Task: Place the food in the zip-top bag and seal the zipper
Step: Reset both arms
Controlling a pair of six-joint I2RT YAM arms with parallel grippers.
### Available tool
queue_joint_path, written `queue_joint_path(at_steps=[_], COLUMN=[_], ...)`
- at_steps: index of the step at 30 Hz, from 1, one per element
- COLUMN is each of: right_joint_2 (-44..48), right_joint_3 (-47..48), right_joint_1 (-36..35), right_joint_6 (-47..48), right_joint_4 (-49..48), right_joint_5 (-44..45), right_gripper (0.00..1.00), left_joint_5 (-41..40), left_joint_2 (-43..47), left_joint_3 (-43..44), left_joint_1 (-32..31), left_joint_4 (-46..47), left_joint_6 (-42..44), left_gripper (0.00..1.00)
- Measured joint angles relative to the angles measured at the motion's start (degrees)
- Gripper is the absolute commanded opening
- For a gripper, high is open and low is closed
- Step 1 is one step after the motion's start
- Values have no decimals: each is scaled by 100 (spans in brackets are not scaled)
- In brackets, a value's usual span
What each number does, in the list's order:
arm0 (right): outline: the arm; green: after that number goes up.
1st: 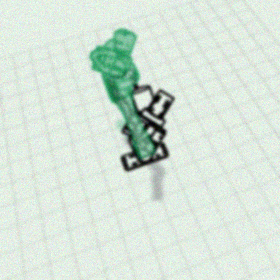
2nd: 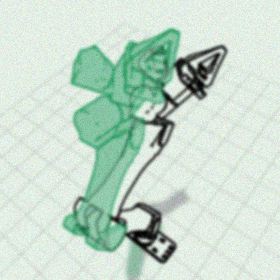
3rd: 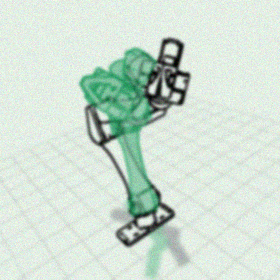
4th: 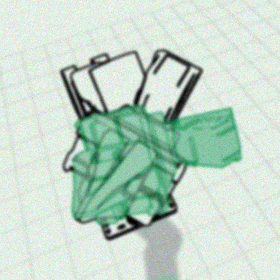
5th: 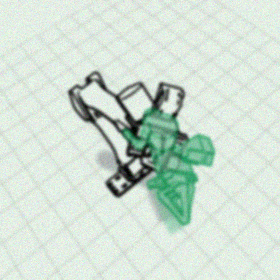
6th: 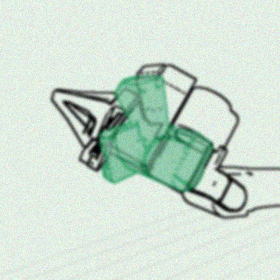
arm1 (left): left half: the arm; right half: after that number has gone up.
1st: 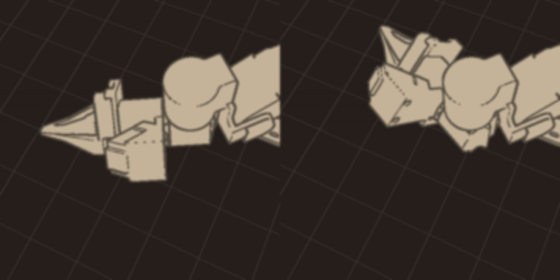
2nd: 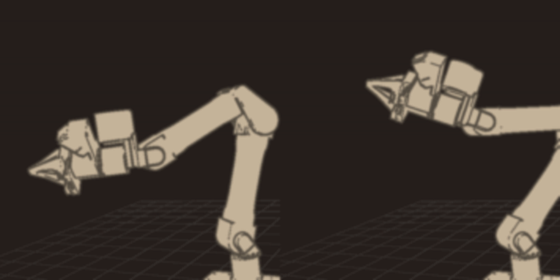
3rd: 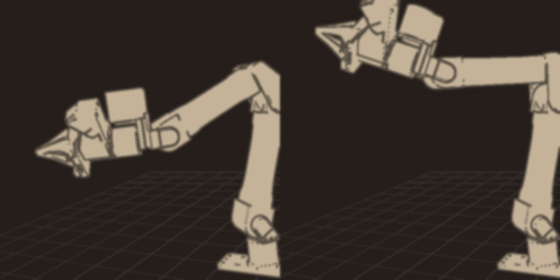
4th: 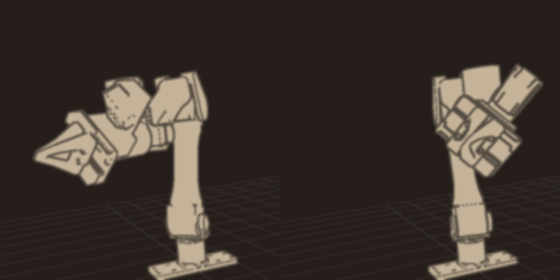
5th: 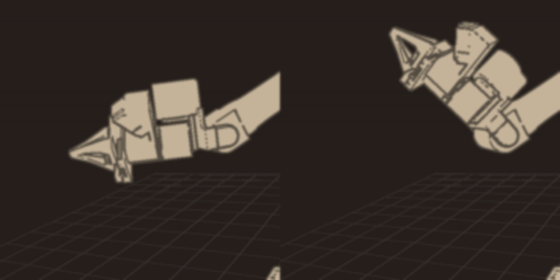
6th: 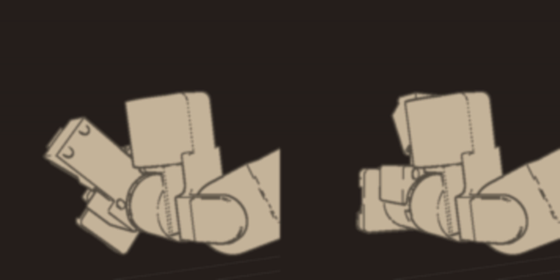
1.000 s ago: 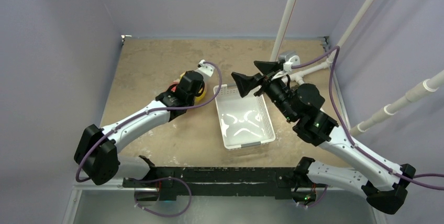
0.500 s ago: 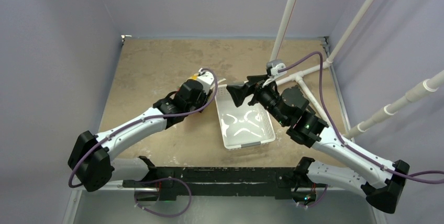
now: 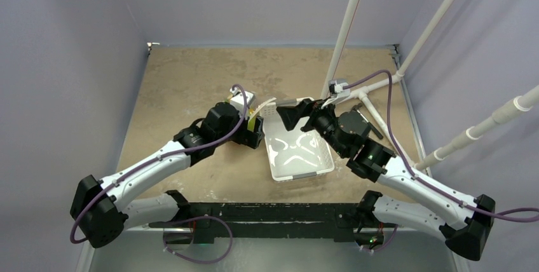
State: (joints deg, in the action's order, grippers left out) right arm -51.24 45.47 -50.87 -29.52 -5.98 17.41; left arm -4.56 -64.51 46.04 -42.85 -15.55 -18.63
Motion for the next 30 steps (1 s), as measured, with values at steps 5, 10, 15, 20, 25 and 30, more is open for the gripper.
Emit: queue_joint_path(at_steps=[5,10,15,20,25,30], right_joint_2=[2,-17,-140,-247,-181,68], right_joint_3=[0,0,50,275,496,610], right_joint_1=[0,0,0,0,0,0], right_joint_6=[-240,-505,-678,-719,-686,-437], right_joint_4=[70,264,522,835,944,927], right_joint_5=[140,358,730,1108,1368,1408], right_gripper=[99,99,99,99,99,99], left_joint_5=[76,-37,-374,-861,-1401,-1696], left_joint_2=[208,240,398,719,1123,1316], left_joint_3=[186,669,942,1189,1537,1834], left_joint_1=[0,0,0,0,0,0], left_joint_4=[-236,-643,-1008,-1320,-1464,-1473], left_joint_6=[-105,-131,-90,-11,120,282], left_gripper=[99,99,99,99,99,99])
